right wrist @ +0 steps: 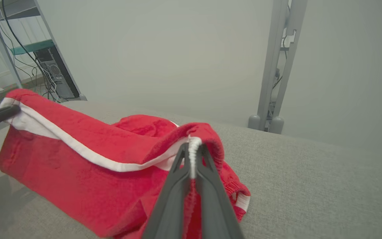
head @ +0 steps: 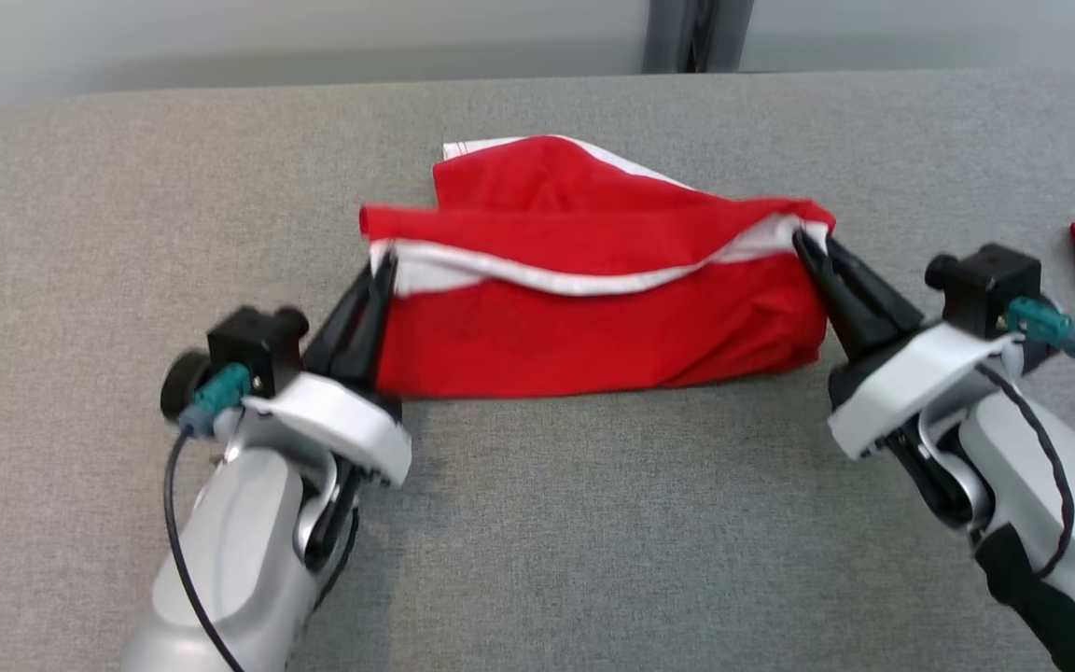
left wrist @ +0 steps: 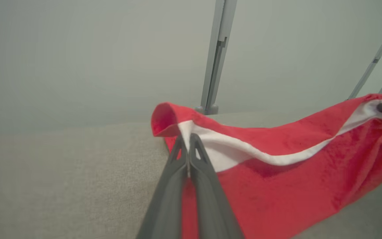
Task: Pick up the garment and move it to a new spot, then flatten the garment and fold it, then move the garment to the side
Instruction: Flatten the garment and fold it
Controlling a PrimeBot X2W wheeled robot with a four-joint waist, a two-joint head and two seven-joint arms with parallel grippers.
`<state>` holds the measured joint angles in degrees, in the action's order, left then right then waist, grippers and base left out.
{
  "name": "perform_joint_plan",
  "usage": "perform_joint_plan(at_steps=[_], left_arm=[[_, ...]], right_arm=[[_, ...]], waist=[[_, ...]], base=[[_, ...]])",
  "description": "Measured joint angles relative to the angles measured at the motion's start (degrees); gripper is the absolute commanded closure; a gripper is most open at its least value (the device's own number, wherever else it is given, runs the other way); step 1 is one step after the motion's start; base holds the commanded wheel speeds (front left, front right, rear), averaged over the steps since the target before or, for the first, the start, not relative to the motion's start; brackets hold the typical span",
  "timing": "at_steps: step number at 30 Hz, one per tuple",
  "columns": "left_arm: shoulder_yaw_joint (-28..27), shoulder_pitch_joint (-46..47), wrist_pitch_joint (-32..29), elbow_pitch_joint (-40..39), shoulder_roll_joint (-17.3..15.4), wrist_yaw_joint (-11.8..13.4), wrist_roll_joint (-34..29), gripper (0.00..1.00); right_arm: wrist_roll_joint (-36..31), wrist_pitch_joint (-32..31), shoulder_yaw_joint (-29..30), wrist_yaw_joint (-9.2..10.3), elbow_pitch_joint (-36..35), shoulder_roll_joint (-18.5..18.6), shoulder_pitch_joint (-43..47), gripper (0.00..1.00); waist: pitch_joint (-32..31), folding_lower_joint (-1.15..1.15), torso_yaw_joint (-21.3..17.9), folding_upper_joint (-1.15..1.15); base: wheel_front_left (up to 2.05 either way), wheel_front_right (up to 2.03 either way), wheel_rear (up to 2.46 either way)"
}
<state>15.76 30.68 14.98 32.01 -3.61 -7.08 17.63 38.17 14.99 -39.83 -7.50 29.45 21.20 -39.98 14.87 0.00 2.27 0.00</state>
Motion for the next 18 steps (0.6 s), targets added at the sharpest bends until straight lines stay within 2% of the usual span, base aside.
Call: perform_joint_plan(at_steps=[4,7,8,9,10,11,18], left_arm=[[1.2,-2.2,0.0,5.7,-0.6,-0.2,0.3,0.98],[2.0,-2.7,0.0,8.6,-0.6,-0.2,0.8,0.71],[2.1,-2.8,0.0,9.4,-0.6,-0.2,1.1,0.6],[2.2,-3.1,0.0,10.1,-0.6,-0.2,1.6,0.17],[2.1,-3.4,0.0,10.6,-0.6,-0.2,1.8,0.0],[2.0,-3.5,0.0,10.7,-0.5,-0.2,2.2,0.0],[-1.1,-6.1,0.0,5.9,-0.6,0.4,2.1,0.0]], right_arm=[[3.8,0.0,-2.0,0.01,1.4,0.8,2.5,1.0],[6.0,0.0,-3.5,0.01,2.9,1.0,3.9,1.0],[6.9,0.0,-3.8,0.01,3.6,1.0,4.2,1.0],[7.6,0.0,-4.2,0.01,4.4,1.0,4.4,0.97],[7.8,0.0,-4.4,0.01,4.8,1.0,4.6,0.55],[8.5,0.0,-4.2,0.01,5.0,0.9,4.7,0.0],[10.2,0.0,-1.1,0.01,3.7,0.7,6.7,0.0]], waist=[[-1.4,0.0,-0.1,0.0],[-2.4,0.0,0.0,0.0],[-2.6,0.0,0.1,0.0],[-2.9,0.0,0.1,0.0],[-3.2,0.0,0.1,0.0],[-3.4,0.0,0.2,0.0],[-5.4,0.0,0.2,0.0]], base=[[0.0,0.0,0.0],[0.0,0.0,0.0],[0.0,0.0,0.0],[0.0,0.0,0.0],[0.0,0.0,0.0],[0.0,0.0,0.0],[0.0,0.0,0.0]])
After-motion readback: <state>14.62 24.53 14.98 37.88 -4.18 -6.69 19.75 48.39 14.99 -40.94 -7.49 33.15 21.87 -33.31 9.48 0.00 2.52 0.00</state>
